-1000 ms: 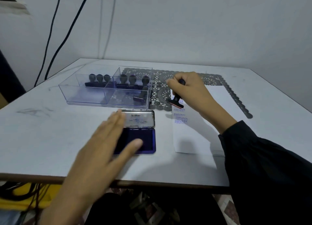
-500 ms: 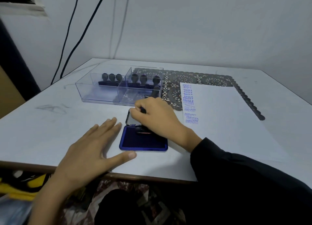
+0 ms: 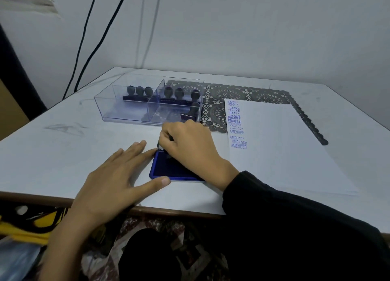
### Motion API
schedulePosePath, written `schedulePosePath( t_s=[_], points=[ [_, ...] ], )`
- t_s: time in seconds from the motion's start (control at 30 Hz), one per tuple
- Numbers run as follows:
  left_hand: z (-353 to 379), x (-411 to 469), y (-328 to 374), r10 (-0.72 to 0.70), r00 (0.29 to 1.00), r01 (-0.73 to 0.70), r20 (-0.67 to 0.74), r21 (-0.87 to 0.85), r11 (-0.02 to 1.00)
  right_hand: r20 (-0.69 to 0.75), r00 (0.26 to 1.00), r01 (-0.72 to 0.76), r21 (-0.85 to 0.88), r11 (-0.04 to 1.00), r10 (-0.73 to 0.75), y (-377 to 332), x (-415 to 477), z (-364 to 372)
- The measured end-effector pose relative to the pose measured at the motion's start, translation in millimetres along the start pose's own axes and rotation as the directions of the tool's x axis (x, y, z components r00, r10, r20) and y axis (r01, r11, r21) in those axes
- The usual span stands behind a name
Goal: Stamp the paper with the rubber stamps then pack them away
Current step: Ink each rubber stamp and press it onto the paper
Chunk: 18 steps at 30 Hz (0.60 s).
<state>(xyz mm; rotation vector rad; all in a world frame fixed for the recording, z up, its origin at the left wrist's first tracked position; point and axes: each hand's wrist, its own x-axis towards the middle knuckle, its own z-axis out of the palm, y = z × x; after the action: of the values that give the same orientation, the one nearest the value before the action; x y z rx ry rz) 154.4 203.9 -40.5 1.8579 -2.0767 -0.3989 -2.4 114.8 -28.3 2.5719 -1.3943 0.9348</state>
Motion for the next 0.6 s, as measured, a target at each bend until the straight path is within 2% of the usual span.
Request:
schedulePosePath(
  t_s=[0.27,0.43,0.6],
  points=[
    [1,1,0,0.002,1.000,-0.002,-0.002,-0.012,1.000,-0.113,0.992,0.057,-0.051,0.997,-0.063,-3,-12,-2],
    [0,1,2,0.001,1.000,-0.001,-0.009,-0.015,1.000,-0.130,0.989,0.059,-0.062,0.996,-0.067,-4,-13,-2],
    [3,2,-1,0.003,0.999,-0.004,-0.042,-0.017,1.000,-0.039,0.997,0.071,-0.065,0.995,-0.074,-2,-10,-5]
  ],
)
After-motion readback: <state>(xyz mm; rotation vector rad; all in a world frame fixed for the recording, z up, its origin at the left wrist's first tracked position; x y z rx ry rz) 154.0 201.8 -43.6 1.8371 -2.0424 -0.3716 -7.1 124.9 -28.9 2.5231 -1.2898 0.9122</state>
